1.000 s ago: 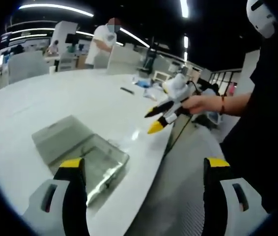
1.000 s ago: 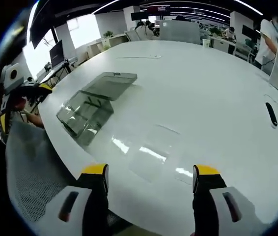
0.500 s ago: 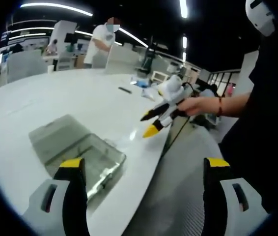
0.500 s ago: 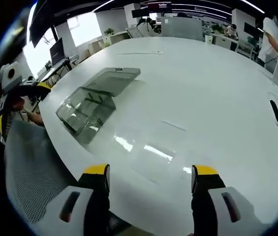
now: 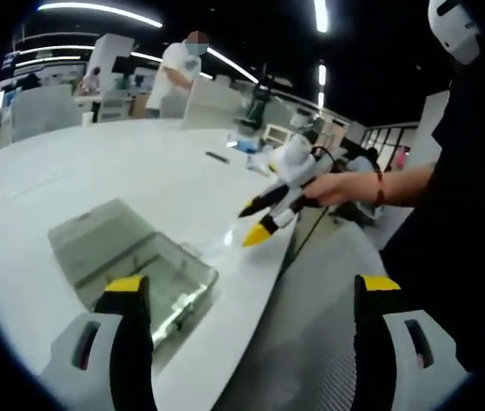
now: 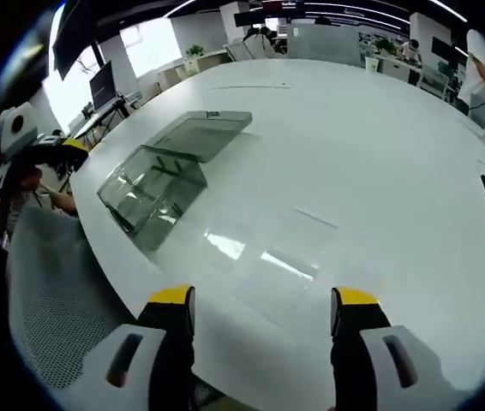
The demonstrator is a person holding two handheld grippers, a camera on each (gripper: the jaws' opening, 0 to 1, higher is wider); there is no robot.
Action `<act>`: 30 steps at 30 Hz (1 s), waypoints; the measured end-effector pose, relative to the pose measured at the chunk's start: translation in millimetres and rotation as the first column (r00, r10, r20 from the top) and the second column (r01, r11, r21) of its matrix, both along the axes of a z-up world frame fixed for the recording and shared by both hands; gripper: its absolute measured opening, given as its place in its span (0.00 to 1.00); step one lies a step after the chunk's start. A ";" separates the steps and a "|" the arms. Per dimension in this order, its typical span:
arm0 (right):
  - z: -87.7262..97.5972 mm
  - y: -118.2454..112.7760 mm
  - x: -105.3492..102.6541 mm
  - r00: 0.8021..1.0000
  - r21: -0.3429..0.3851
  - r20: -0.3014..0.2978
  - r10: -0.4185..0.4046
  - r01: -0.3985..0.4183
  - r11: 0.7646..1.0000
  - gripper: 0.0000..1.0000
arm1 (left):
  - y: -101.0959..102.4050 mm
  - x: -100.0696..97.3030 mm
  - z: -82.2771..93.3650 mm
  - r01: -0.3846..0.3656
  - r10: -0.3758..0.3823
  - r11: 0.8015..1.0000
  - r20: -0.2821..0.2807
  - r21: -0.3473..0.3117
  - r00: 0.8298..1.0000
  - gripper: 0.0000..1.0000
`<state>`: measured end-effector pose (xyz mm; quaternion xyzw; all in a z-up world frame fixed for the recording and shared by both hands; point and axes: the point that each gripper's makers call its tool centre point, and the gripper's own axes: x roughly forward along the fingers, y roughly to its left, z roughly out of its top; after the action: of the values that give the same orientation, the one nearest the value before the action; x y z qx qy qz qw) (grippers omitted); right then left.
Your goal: Insert the divider into the dual guide fixture by aligning both edges with the guide slots and pushing it downward to the bottom, including one-sided entry, uneven engagement, binding, and posture correction.
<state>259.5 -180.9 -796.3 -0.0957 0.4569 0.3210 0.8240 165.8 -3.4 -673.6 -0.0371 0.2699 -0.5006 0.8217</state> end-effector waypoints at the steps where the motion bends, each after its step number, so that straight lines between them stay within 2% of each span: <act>1: 0.0 0.6 0.3 1.000 0.000 -0.001 -0.001 0.001 1.000 0.61 | -0.1 -0.2 -0.3 0.002 -0.002 1.000 -0.001 0.000 1.000 0.98; 5: -3.2 3.0 1.4 1.000 -0.009 -0.007 0.004 -0.004 1.000 0.59 | -0.2 0.2 -2.1 0.007 -0.007 1.000 -0.004 0.005 1.000 0.98; 8: -7.0 5.6 -1.3 0.999 -0.005 -0.034 -0.003 0.003 1.000 0.57 | -1.1 0.6 -1.2 0.004 -0.004 1.000 -0.005 -0.002 1.000 0.97; 19: -12.0 5.8 -0.8 0.999 -0.018 -0.041 -0.015 0.014 1.000 0.50 | -0.9 -2.3 -4.7 0.004 -0.004 1.000 -0.013 -0.003 1.000 0.97; 30: -19.0 6.5 -3.4 0.997 -0.037 -0.069 -0.028 0.026 0.999 0.48 | -2.0 -4.8 -7.6 0.013 -0.013 1.000 -0.023 0.000 1.000 0.96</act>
<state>256.1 -174.4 -815.3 -0.0931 0.4921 0.3046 0.8102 161.0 -5.4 -681.3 -0.0411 0.2799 -0.5054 0.8152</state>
